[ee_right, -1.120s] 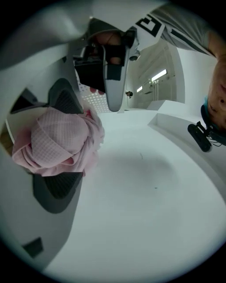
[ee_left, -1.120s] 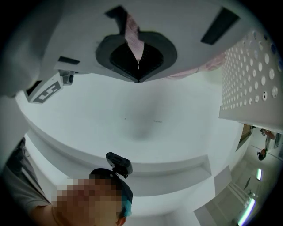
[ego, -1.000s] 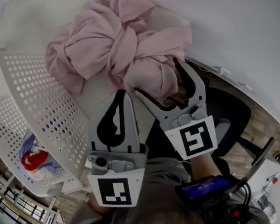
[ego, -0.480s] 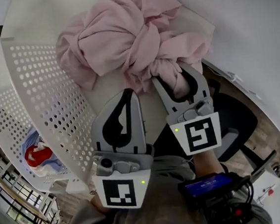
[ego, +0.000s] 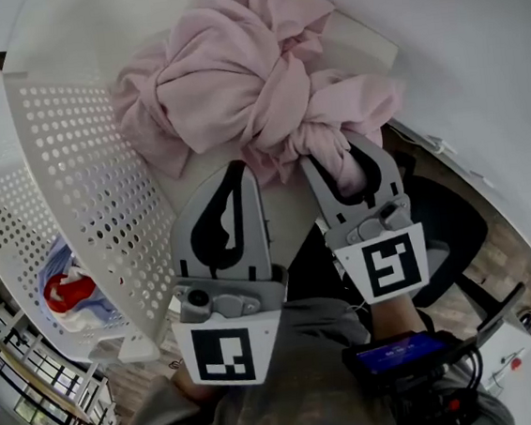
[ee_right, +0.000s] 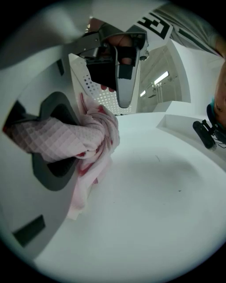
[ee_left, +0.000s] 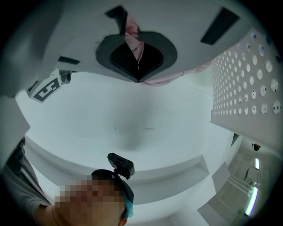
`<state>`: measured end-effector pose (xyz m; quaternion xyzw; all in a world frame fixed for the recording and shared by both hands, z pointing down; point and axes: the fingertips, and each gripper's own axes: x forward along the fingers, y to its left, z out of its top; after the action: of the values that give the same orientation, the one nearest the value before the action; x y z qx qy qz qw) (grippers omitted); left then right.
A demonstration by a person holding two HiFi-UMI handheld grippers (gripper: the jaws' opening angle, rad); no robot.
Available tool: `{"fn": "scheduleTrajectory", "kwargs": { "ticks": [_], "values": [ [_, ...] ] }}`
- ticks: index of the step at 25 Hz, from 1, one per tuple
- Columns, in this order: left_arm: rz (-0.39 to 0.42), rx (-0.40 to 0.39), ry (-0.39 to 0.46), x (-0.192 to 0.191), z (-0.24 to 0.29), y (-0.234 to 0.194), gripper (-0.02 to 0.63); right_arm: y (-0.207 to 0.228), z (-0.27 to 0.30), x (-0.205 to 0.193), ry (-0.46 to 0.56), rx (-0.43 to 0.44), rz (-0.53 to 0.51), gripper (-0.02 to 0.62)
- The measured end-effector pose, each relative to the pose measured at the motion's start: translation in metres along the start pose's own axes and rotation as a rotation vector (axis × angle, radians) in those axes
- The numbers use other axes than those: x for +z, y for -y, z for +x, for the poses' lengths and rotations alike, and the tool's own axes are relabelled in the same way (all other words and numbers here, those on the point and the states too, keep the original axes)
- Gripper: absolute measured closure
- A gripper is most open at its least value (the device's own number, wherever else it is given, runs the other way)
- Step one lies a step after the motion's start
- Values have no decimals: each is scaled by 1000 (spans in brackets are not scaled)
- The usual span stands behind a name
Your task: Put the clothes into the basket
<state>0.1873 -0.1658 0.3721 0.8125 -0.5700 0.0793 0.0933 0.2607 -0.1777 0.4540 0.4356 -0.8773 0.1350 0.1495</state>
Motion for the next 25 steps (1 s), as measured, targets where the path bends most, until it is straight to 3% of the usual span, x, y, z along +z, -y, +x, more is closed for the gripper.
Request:
{"fn": "scheduleTrajectory", "kwargs": {
  "ticks": [9, 10, 11, 12, 14, 19, 25],
  "values": [
    [18, -17, -1, -10, 4, 15, 588, 20, -48, -20, -4, -40, 25, 446],
    [17, -27, 0, -11, 5, 17, 535, 22, -51, -22, -4, -43, 28, 446],
    [13, -42, -4, -14, 8, 19, 410, 24, -53, -24, -2, -44, 29, 446],
    [8, -56, -14, -19, 12, 21, 340, 25, -55, -25, 0, -44, 29, 446],
    [-2, -73, -49, -30, 19, 21, 272, 27, -58, -28, -2, -39, 26, 446],
    [-70, -87, -112, -42, 42, 15, 173, 33, -66, -32, -4, 1, 27, 445],
    [-192, -171, -92, -46, 60, 22, 164, 38, -68, -35, -15, 31, 9, 446]
  ]
}}
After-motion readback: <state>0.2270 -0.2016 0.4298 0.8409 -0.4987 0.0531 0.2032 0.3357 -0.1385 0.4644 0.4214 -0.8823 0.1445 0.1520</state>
